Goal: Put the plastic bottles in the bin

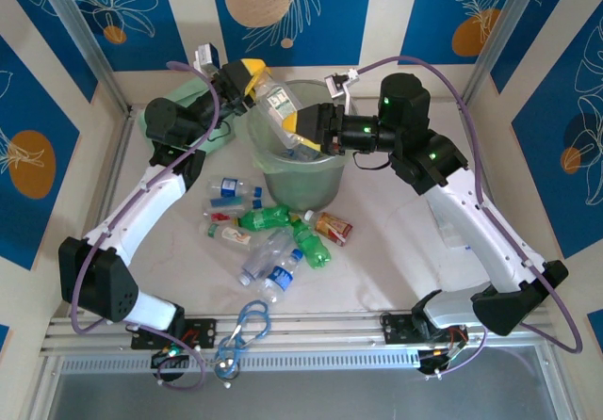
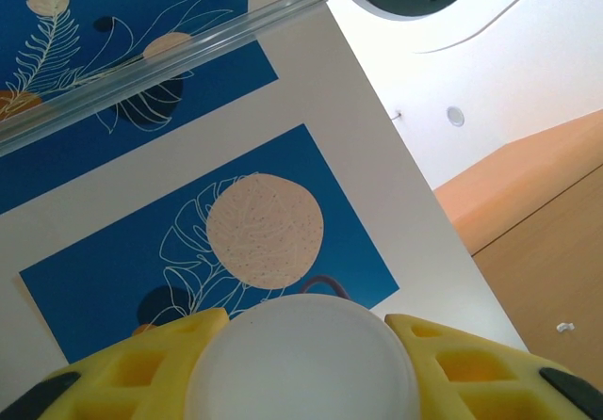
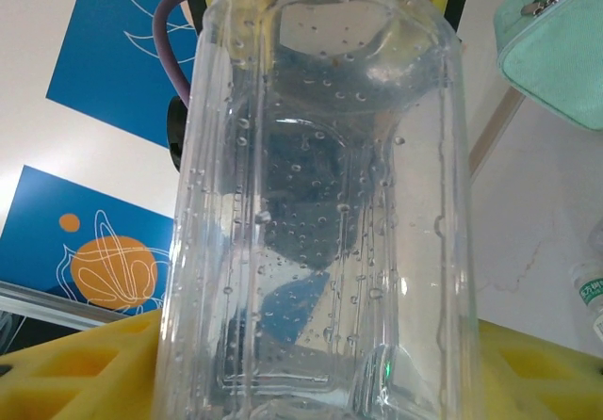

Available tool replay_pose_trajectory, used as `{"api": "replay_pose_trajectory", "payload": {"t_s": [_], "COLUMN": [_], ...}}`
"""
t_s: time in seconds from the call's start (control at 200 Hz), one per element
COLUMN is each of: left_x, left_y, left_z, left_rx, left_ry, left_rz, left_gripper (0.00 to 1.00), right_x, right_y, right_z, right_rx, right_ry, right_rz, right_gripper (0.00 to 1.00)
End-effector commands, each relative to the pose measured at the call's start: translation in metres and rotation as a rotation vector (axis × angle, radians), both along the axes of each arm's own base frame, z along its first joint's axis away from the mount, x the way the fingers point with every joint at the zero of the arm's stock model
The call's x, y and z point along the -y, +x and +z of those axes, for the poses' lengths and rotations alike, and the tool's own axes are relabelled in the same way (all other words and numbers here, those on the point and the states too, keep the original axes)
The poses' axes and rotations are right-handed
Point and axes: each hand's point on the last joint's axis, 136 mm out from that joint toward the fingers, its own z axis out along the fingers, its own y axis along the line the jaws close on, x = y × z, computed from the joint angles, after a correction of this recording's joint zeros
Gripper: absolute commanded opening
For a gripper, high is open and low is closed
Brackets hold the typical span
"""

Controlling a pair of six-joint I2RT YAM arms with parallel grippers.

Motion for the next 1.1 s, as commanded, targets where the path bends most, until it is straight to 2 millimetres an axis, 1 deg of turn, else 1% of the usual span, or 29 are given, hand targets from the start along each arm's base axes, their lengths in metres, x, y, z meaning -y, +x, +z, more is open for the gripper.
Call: {"api": "replay_pose_trajectory", "payload": {"t_s": [0.0,0.035,0.06,0.085,0.11,0.17,0.18,0.185,0.19,0.195,0.21,0.275,0.35,0.46,0.53,0.615,0.705,0.77,0.94,1.02,1.095], "left_x": [-0.001,-0.002,-0.002,-0.002,-0.002,-0.002,-0.002,-0.002,-0.002,-0.002,-0.002,-0.003,-0.009,-0.025,-0.037,-0.053,-0.074,-0.083,-0.100,-0.105,-0.109], "left_y": [-0.009,-0.009,-0.010,-0.010,-0.010,-0.009,-0.008,-0.008,-0.007,-0.007,-0.008,-0.006,-0.006,-0.008,-0.010,-0.015,-0.026,-0.034,-0.051,-0.058,-0.064], "left_z": [0.003,0.003,0.003,0.002,0.001,-0.002,-0.003,-0.003,-0.004,-0.004,-0.004,-0.007,-0.004,-0.002,-0.008,-0.025,-0.040,-0.052,-0.092,-0.111,-0.128], "left_rx": [0.050,0.052,0.054,0.054,0.054,0.049,0.046,0.044,0.044,0.044,0.042,0.038,0.049,0.056,0.055,0.031,0.028,0.024,-0.049,-0.080,-0.117], "left_ry": [0.013,0.015,0.015,0.016,0.020,0.032,0.036,0.038,0.040,0.041,0.046,0.077,0.113,0.181,0.262,0.405,0.537,0.601,0.723,0.748,0.768], "left_rz": [-0.002,0.000,0.001,0.003,0.005,0.014,0.017,0.018,0.019,0.020,0.021,0.038,0.064,0.144,0.216,0.331,0.450,0.491,0.538,0.543,0.543], "left_gripper": [0.27,0.30,0.35,0.40,0.48,0.77,0.84,0.86,0.93,0.96,1.00,1.00,1.00,1.00,1.00,1.00,1.00,1.00,0.98,0.98,0.97], "right_x": [0.003,0.004,0.004,0.005,0.005,0.007,0.007,0.007,0.007,0.008,0.008,0.011,0.019,0.034,0.044,0.056,0.066,0.072,0.081,0.085,0.089], "right_y": [0.003,0.004,0.004,0.005,0.006,0.008,0.008,0.009,0.009,0.009,0.010,0.015,0.026,0.042,0.052,0.067,0.081,0.090,0.110,0.119,0.125], "right_z": [0.008,0.006,0.006,0.006,0.005,0.002,0.003,0.003,0.002,0.001,0.001,-0.005,-0.016,-0.036,-0.048,-0.066,-0.085,-0.098,-0.115,-0.123,-0.129], "right_rx": [0.048,0.044,0.045,0.044,0.042,0.038,0.038,0.039,0.035,0.035,0.033,0.021,0.002,-0.024,-0.031,-0.045,-0.053,-0.060,-0.053,-0.056,-0.059], "right_ry": [0.014,0.010,0.008,0.005,0.001,-0.008,-0.010,-0.011,-0.013,-0.015,-0.020,-0.054,-0.118,-0.249,-0.340,-0.451,-0.565,-0.628,-0.732,-0.774,-0.812], "right_rz": [-0.029,-0.036,-0.039,-0.044,-0.049,-0.062,-0.067,-0.069,-0.071,-0.072,-0.078,-0.113,-0.178,-0.273,-0.327,-0.385,-0.427,-0.442,-0.468,-0.485,-0.500], "right_gripper": [0.61,0.60,0.60,0.59,0.59,0.58,0.57,0.57,0.57,0.57,0.57,0.56,0.56,0.56,0.56,0.55,0.55,0.55,0.58,0.61,0.71]}}
